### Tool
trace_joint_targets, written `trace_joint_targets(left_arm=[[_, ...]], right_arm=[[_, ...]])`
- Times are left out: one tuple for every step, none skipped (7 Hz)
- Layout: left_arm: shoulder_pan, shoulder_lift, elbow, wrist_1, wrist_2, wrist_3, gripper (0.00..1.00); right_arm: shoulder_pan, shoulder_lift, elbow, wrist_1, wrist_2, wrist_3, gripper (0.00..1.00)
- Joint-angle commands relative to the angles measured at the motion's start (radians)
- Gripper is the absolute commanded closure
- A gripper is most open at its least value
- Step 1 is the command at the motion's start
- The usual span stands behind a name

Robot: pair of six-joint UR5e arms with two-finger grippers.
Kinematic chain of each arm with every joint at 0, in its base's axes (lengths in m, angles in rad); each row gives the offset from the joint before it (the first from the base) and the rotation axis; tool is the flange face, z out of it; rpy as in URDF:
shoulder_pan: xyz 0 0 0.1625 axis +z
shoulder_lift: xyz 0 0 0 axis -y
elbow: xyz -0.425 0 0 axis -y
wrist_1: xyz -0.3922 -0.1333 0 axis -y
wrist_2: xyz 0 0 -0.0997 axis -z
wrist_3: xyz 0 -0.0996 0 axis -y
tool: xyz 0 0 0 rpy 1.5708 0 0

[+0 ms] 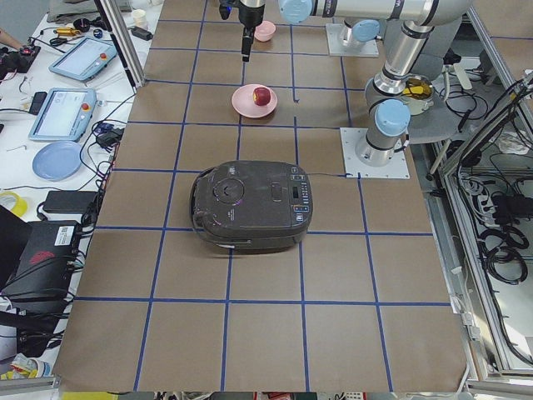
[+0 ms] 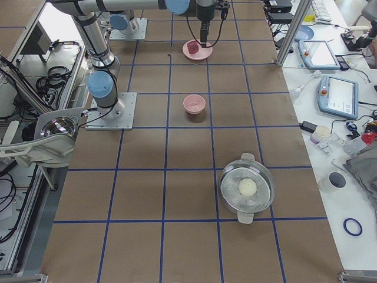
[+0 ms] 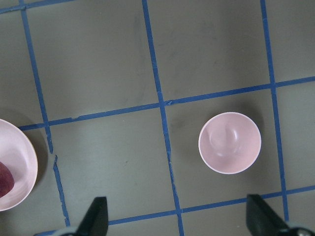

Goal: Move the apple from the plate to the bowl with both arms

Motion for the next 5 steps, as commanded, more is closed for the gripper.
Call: trace_joint_targets(left_arm=[[-0.001, -0.026, -0.004, -0.003, 0.001, -0.006, 0.00], [-0.011, -0.052, -0.024, 0.008, -0.007, -0.076, 0.00], [-0.036, -0.090, -0.041, 0.020, -0.022, -0.143, 0.00], [-0.082, -0.136, -0.062, 0.070, -0.024, -0.203, 0.00], [-0.141, -0.173, -0.096, 0.150, -0.019, -0.266, 0.00]], right_arm=[[-0.144, 0.005, 0.004, -0.049, 0.021, -0.016, 0.00], [-0.230, 0.036, 0.025, -0.061, 0.003, -0.072, 0.00], [-0.298, 0.071, 0.054, -0.057, -0.061, -0.114, 0.00], [-0.344, 0.106, 0.092, -0.051, -0.074, -0.160, 0.00], [-0.350, 0.146, 0.147, -0.069, -0.069, -0.151, 0.00]])
